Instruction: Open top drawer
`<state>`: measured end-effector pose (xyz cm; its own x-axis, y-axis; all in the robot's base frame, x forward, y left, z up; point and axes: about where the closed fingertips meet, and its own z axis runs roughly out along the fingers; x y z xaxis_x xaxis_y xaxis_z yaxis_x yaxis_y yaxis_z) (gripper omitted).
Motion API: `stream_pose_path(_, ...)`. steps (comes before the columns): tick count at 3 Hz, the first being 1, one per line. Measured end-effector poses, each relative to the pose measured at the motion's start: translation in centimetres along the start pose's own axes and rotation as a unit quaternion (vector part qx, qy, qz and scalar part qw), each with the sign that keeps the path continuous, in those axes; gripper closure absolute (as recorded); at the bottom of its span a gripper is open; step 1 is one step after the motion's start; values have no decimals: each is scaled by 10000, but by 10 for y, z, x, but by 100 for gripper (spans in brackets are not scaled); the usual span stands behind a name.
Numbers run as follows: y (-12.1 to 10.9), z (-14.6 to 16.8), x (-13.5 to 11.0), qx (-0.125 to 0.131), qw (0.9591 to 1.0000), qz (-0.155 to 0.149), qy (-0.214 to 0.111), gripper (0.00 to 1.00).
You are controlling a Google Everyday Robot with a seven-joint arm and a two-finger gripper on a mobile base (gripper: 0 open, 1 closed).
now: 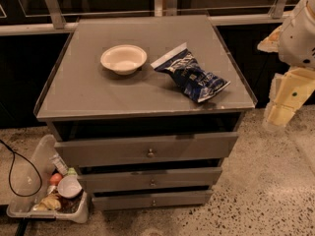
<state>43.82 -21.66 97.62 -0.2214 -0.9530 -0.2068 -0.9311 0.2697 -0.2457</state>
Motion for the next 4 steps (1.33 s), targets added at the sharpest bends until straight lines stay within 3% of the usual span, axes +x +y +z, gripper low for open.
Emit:
stream_pose_path(2, 1, 3, -2, -14, 9999, -39, -146, 0)
stream_pose_path(3, 6, 27, 4, -79, 9982, -142, -574, 0)
stream_pose_path(4, 13, 59, 13, -73, 9923, -309, -1194, 0)
